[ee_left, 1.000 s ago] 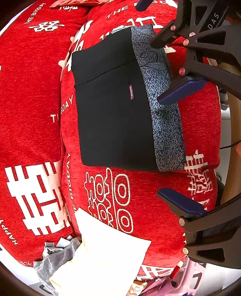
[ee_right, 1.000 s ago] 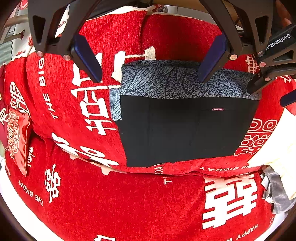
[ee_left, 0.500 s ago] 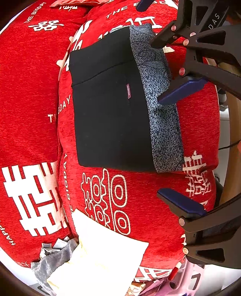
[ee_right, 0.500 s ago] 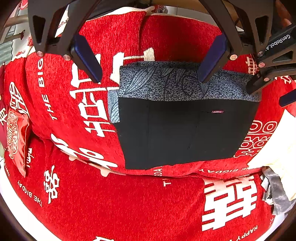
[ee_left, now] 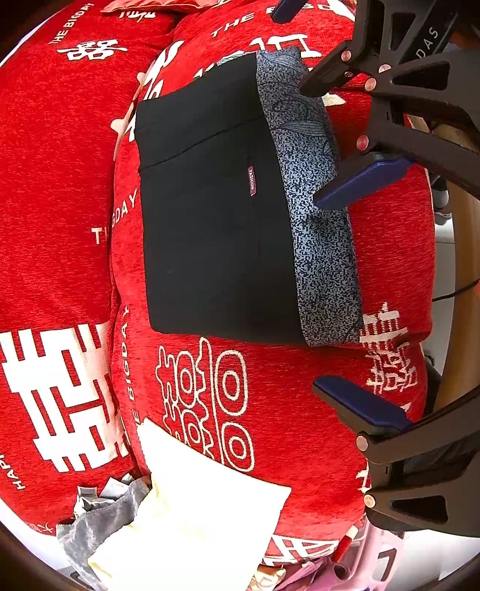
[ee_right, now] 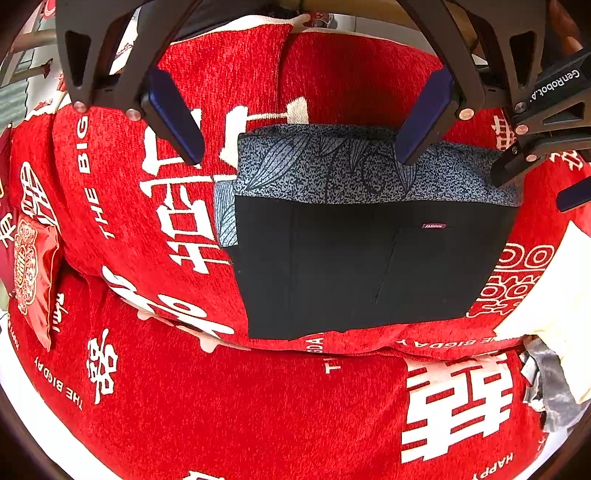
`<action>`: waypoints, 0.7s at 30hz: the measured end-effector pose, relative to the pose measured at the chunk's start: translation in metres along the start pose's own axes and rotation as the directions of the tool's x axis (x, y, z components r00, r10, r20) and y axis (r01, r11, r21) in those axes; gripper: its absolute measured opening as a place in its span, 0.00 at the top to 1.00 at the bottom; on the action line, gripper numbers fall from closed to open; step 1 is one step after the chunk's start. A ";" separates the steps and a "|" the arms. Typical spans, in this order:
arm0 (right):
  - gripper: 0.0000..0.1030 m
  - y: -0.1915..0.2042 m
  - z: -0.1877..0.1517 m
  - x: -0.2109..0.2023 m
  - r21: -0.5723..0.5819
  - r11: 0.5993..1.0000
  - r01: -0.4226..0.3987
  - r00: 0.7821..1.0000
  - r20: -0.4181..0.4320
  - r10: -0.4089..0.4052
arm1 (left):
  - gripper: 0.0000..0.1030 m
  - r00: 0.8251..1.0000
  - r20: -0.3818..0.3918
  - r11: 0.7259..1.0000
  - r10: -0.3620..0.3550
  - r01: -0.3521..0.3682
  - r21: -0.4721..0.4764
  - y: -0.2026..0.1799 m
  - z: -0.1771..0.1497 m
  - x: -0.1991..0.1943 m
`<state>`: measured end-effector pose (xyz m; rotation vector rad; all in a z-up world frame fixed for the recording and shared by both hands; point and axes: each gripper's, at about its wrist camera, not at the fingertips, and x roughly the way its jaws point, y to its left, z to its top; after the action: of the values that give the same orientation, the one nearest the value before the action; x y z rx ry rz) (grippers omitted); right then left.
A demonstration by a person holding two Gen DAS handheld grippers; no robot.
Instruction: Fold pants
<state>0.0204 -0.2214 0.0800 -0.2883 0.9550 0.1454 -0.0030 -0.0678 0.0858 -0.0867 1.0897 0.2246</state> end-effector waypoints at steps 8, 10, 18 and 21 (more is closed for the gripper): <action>0.00 0.001 0.001 -0.001 -0.002 1.000 0.001 1.000 -0.002 -0.001 | 0.11 1.000 -0.003 1.000 -0.003 0.003 0.002 0.000 0.000 0.000; 0.00 0.001 0.001 -0.001 -0.001 1.000 0.002 1.000 -0.002 -0.002 | 0.11 1.000 -0.004 1.000 -0.004 0.004 0.004 0.000 0.000 0.001; 0.00 -0.002 0.001 -0.001 -0.014 1.000 0.003 1.000 0.000 -0.003 | 0.11 1.000 -0.005 1.000 -0.008 0.008 0.002 0.000 -0.001 0.001; 0.00 -0.002 0.001 -0.002 -0.020 1.000 0.003 1.000 0.003 -0.003 | 0.11 1.000 -0.005 1.000 -0.011 0.011 0.000 0.001 -0.001 0.001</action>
<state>0.0206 -0.2232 0.0820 -0.3076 0.9501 0.1530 -0.0038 -0.0672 0.0843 -0.0931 1.0937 0.2146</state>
